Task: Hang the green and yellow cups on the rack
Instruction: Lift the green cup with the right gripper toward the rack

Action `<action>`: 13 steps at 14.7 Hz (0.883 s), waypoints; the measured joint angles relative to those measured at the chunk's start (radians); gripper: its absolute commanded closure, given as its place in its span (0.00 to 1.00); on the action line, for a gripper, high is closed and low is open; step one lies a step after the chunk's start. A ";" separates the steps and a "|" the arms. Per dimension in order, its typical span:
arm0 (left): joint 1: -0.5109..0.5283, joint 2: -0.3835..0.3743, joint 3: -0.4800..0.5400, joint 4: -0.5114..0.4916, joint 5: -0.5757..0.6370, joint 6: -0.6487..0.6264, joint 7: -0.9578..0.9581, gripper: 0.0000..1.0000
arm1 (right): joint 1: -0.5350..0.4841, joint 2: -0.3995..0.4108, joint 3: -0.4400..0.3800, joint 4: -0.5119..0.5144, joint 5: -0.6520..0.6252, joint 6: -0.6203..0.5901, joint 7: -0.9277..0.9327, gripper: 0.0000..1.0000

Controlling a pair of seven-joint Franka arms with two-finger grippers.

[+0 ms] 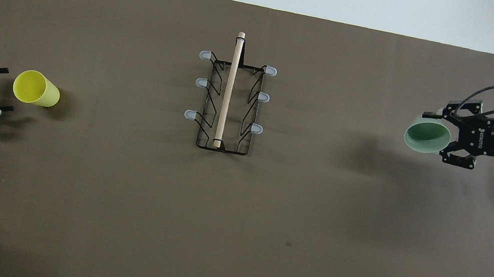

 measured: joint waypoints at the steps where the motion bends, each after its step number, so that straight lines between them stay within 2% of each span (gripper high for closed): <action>1: 0.000 -0.001 0.000 0.000 -0.001 -0.003 0.001 0.00 | 0.019 -0.026 0.000 0.000 -0.006 0.009 -0.041 1.00; 7: 0.000 -0.002 -0.001 -0.021 -0.006 -0.003 0.030 0.00 | 0.098 -0.088 0.001 0.013 -0.008 0.028 -0.521 1.00; 13: -0.016 -0.003 -0.011 -0.053 -0.050 -0.010 0.052 0.00 | 0.169 -0.132 0.006 0.012 0.021 0.030 -1.186 1.00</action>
